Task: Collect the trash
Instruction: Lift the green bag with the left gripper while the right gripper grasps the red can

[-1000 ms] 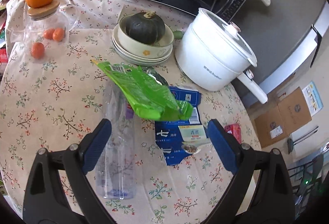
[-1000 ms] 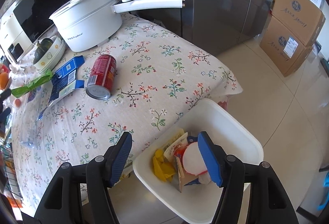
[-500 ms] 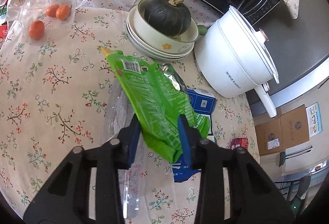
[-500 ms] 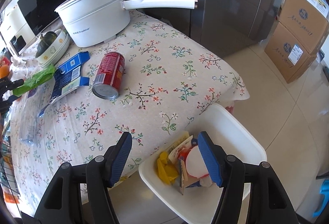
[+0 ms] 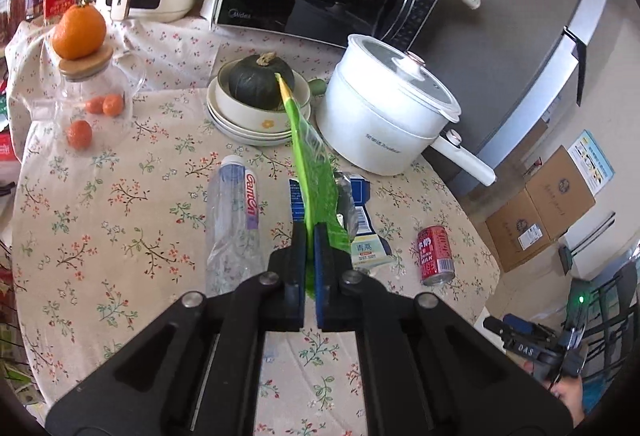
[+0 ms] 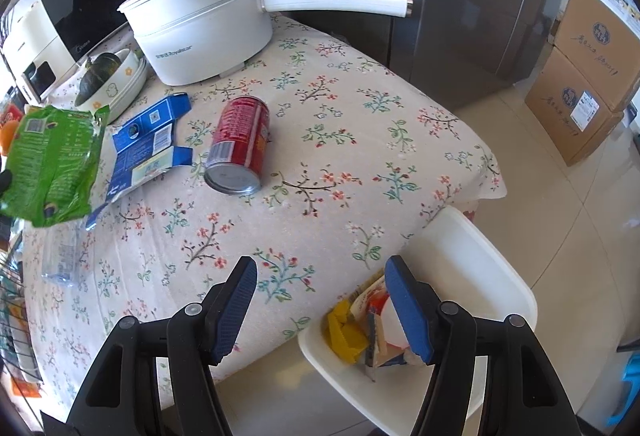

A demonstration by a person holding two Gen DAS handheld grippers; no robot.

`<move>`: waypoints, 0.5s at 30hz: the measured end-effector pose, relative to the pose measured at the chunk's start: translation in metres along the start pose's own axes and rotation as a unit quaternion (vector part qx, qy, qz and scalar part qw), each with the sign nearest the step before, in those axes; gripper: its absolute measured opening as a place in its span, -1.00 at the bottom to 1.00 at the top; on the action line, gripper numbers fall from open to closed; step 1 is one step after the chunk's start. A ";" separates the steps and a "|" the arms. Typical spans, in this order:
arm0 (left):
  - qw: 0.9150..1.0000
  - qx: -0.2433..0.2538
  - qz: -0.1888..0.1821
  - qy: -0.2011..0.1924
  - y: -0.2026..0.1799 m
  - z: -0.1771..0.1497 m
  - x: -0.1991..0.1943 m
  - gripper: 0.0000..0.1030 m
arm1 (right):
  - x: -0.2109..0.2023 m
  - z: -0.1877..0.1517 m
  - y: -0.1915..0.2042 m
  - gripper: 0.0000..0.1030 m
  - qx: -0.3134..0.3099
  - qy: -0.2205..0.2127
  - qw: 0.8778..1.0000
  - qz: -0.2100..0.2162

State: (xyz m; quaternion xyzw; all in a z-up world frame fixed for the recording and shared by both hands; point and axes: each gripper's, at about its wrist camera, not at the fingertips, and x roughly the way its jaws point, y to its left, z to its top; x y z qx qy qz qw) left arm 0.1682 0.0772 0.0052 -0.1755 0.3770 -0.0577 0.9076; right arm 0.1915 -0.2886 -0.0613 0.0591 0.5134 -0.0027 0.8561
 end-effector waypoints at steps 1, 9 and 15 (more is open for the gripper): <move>1.000 0.004 0.001 -0.005 0.000 -0.005 -0.008 -0.93 | 0.001 0.001 0.004 0.32 0.001 0.001 1.000 0.003; 0.999 0.022 0.024 -0.027 0.015 -0.030 -0.043 -0.93 | 0.027 0.018 0.047 0.32 -0.011 0.003 1.000 0.013; 0.999 0.032 0.017 -0.023 0.022 -0.037 -0.047 -0.93 | 0.055 0.037 0.058 0.32 0.005 -0.004 1.000 0.007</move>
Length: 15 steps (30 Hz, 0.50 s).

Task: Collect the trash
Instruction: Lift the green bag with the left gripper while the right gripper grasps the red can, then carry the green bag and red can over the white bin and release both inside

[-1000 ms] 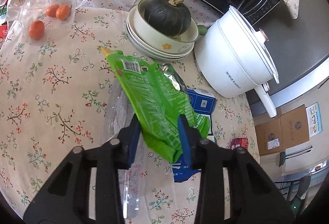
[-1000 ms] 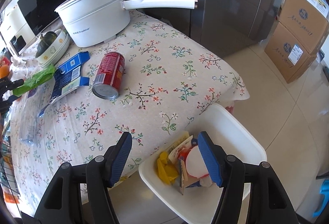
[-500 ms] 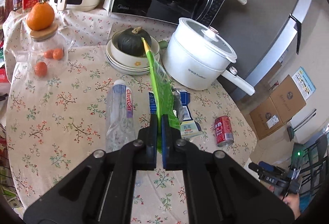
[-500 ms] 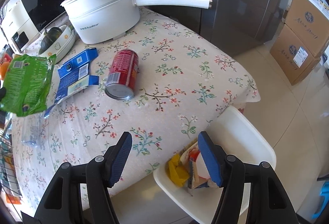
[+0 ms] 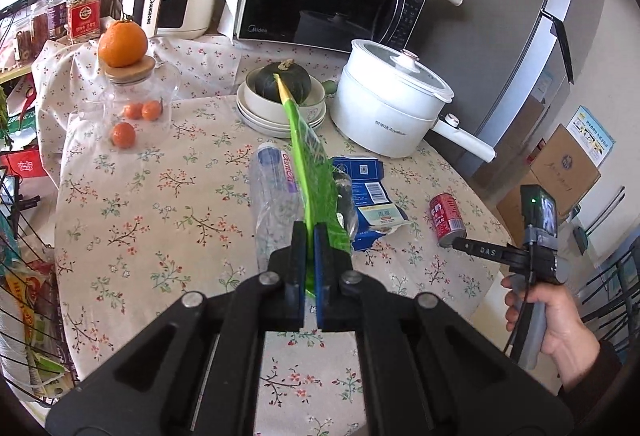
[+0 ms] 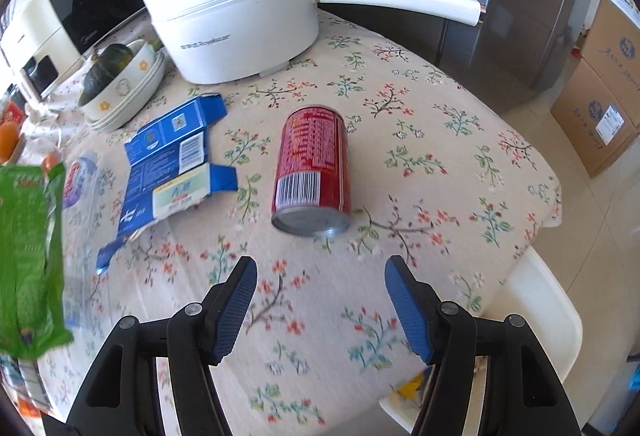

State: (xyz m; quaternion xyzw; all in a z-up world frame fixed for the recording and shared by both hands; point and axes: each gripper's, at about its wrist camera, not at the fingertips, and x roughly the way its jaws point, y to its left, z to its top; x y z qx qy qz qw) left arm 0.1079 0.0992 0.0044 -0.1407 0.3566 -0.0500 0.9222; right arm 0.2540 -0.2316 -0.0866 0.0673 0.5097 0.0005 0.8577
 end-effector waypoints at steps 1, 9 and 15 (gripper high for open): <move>1.000 0.004 -0.002 0.000 0.000 0.000 0.000 -0.93 | 0.004 0.003 0.000 0.32 0.005 -0.002 1.000 0.001; 1.000 0.021 -0.002 -0.003 -0.001 -0.001 -0.001 -0.93 | 0.031 0.019 0.000 0.25 -0.013 -0.017 1.000 -0.012; 1.000 0.022 -0.002 -0.004 -0.004 -0.003 -0.002 -0.93 | 0.029 0.019 -0.006 0.05 -0.025 -0.029 0.999 -0.003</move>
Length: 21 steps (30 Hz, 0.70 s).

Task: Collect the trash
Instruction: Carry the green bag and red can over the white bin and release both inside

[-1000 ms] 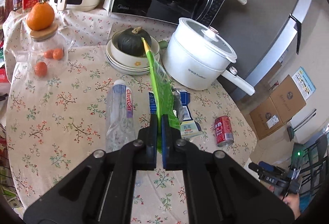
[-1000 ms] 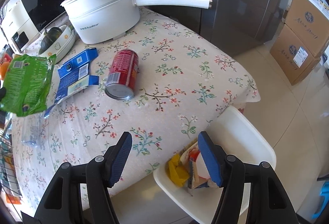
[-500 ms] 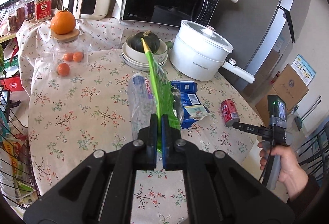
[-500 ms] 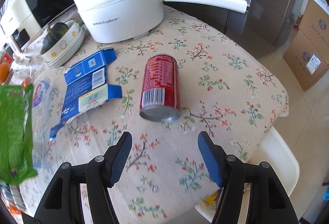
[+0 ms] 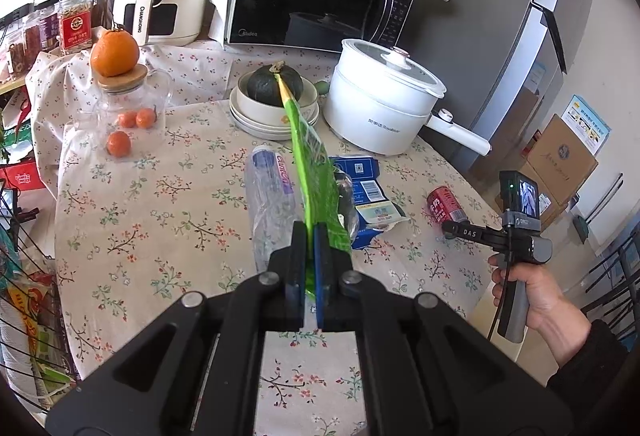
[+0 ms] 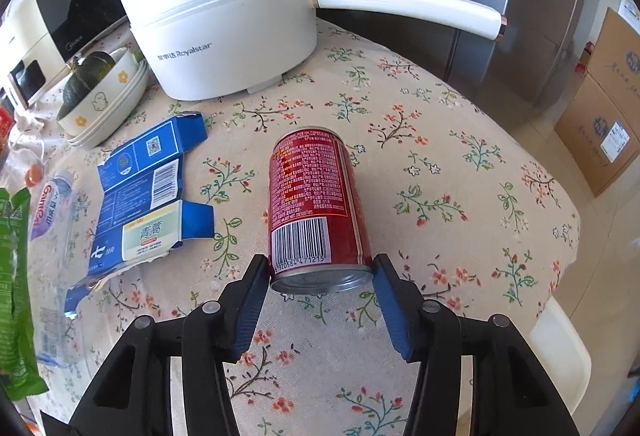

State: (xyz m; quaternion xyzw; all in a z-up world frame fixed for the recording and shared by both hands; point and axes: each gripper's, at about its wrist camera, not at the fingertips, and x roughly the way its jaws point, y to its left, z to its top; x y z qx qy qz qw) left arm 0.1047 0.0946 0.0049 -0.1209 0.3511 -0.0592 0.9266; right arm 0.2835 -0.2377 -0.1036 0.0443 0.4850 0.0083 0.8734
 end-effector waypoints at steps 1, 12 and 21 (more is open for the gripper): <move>1.000 0.002 0.000 0.000 -0.002 0.000 0.000 -0.93 | -0.003 -0.001 -0.001 0.05 0.000 0.000 1.000 -0.001; 0.999 0.039 -0.015 -0.009 -0.027 -0.003 -0.007 -0.93 | -0.063 -0.020 -0.022 0.04 -0.002 -0.011 1.000 0.001; 0.997 0.069 -0.046 -0.010 -0.067 -0.010 -0.008 -0.93 | -0.108 -0.043 -0.039 0.04 -0.016 -0.018 1.000 -0.005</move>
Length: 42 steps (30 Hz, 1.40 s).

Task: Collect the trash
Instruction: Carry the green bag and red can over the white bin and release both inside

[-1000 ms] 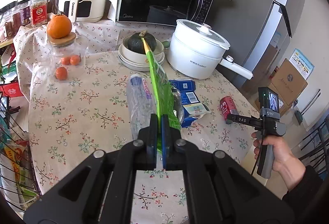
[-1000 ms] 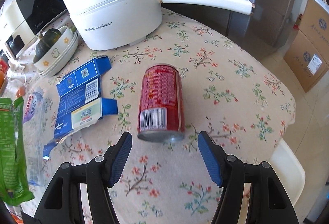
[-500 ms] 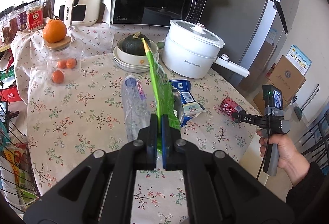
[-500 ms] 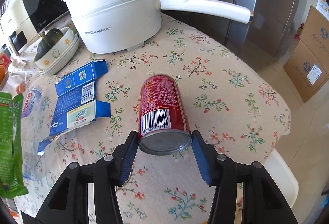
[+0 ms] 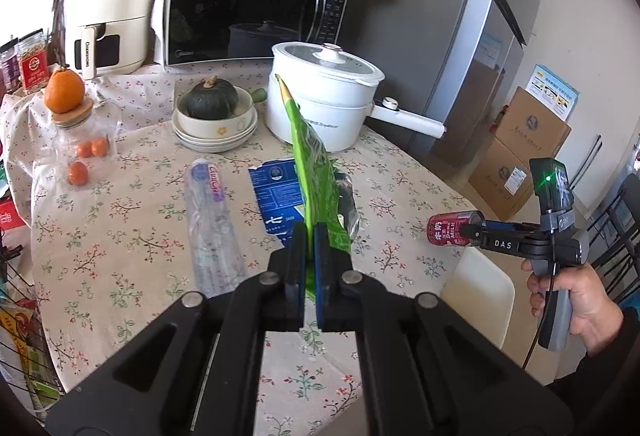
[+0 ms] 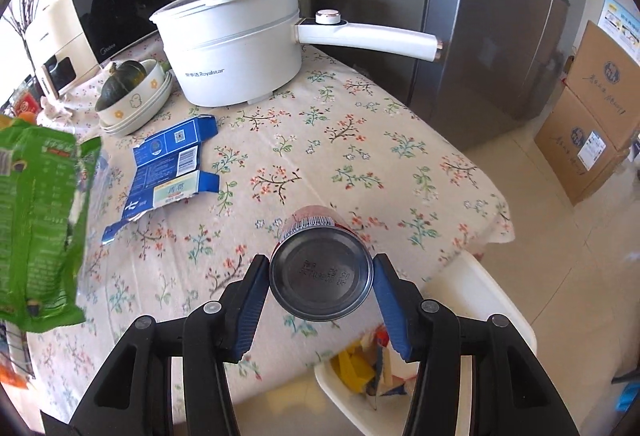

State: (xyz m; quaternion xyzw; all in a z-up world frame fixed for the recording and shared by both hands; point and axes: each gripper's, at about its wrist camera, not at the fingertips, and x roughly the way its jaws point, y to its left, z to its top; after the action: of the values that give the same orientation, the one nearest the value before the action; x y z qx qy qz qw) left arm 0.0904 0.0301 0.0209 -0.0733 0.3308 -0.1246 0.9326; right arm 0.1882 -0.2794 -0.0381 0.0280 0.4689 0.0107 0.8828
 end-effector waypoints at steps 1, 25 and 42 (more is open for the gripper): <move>1.000 0.006 -0.005 0.002 -0.007 -0.001 0.002 -0.93 | -0.006 -0.003 -0.003 0.04 -0.001 -0.003 1.000 -0.001; 0.979 0.133 -0.138 0.074 -0.180 -0.044 0.054 -0.93 | -0.070 -0.078 -0.135 0.04 0.075 -0.005 0.996 -0.050; 0.962 0.184 -0.134 0.148 -0.247 -0.093 0.139 -0.92 | -0.046 -0.110 -0.176 0.04 0.087 0.050 0.992 -0.073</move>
State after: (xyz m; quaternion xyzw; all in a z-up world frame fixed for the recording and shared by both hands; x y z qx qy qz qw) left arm 0.0905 -0.2507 -0.0800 0.0753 0.4240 -0.3165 0.8452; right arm 0.0698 -0.4526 -0.0718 0.0700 0.5127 -0.0938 0.8506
